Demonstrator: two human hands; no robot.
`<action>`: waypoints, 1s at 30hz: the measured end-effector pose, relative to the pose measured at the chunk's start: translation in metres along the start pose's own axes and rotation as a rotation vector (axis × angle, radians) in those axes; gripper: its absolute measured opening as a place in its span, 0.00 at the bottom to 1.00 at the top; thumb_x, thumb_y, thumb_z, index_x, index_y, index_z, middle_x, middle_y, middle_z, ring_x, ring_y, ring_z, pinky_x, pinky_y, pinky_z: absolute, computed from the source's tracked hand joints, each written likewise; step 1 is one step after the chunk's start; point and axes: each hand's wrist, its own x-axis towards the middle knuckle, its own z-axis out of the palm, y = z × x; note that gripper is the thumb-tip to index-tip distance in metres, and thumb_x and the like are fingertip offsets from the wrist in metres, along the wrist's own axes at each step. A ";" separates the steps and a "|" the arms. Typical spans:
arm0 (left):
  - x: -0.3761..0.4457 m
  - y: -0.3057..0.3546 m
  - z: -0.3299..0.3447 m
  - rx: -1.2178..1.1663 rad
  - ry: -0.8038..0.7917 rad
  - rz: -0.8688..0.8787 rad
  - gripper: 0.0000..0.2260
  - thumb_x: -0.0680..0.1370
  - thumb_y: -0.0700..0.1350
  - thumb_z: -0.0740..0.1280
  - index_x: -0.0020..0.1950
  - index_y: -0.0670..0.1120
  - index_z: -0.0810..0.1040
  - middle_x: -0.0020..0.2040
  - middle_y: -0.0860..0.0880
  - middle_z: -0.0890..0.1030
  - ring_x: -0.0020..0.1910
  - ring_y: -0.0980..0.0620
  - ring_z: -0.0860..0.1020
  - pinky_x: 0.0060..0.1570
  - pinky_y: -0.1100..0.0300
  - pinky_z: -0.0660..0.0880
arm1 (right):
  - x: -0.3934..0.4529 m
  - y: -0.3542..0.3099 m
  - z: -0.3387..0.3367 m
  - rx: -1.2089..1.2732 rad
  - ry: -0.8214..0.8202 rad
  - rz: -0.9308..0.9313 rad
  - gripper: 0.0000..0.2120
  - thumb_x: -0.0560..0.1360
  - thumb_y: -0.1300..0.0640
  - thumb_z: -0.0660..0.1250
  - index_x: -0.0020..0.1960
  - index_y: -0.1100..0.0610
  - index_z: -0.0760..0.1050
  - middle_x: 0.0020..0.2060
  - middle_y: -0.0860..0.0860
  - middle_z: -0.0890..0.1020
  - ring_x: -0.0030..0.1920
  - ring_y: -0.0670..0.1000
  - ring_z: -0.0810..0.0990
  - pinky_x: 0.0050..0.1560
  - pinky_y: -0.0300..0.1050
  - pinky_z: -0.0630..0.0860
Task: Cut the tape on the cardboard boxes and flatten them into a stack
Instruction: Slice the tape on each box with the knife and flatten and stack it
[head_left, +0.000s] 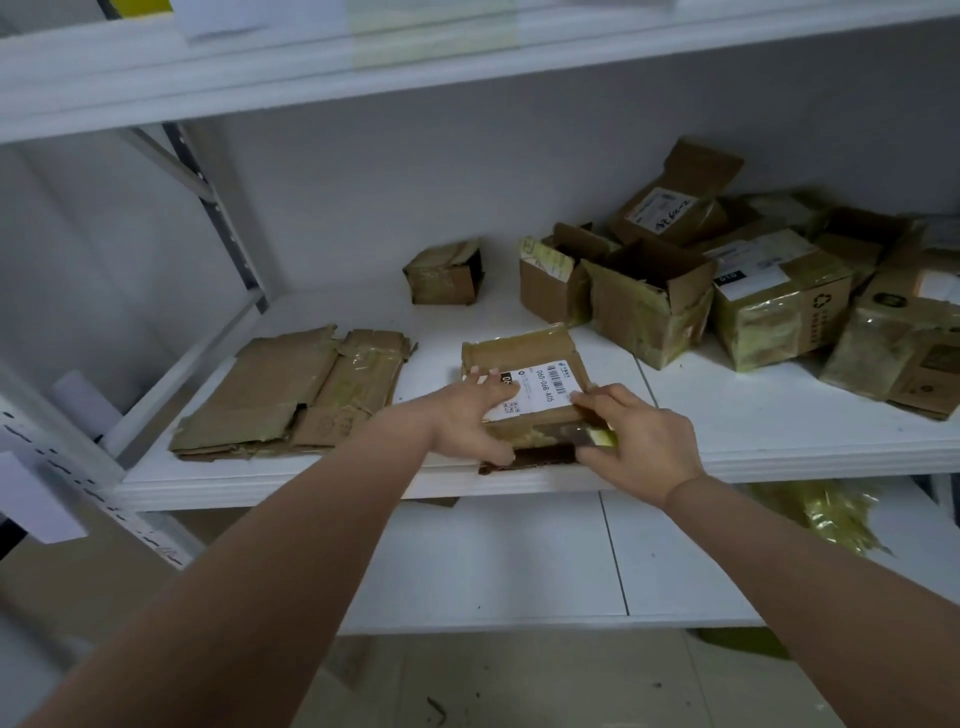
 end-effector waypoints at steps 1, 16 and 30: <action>-0.004 -0.002 -0.007 -0.077 -0.004 -0.005 0.35 0.75 0.55 0.69 0.78 0.55 0.57 0.79 0.52 0.50 0.78 0.52 0.44 0.74 0.54 0.48 | 0.002 0.001 -0.005 0.052 0.023 0.035 0.23 0.73 0.43 0.66 0.68 0.44 0.70 0.62 0.42 0.76 0.54 0.51 0.79 0.47 0.43 0.74; 0.011 0.011 0.064 -0.110 0.663 -0.047 0.28 0.75 0.66 0.61 0.71 0.55 0.67 0.65 0.50 0.67 0.66 0.51 0.65 0.54 0.51 0.74 | 0.007 -0.014 0.017 0.014 0.087 0.204 0.25 0.76 0.45 0.63 0.71 0.47 0.63 0.59 0.53 0.75 0.46 0.61 0.79 0.41 0.48 0.73; 0.027 0.014 0.070 -0.109 0.772 -0.127 0.22 0.73 0.45 0.69 0.66 0.50 0.70 0.64 0.47 0.66 0.63 0.48 0.66 0.47 0.54 0.75 | 0.015 -0.018 0.052 0.286 0.176 0.353 0.30 0.70 0.41 0.71 0.67 0.50 0.68 0.59 0.51 0.73 0.42 0.59 0.80 0.37 0.45 0.70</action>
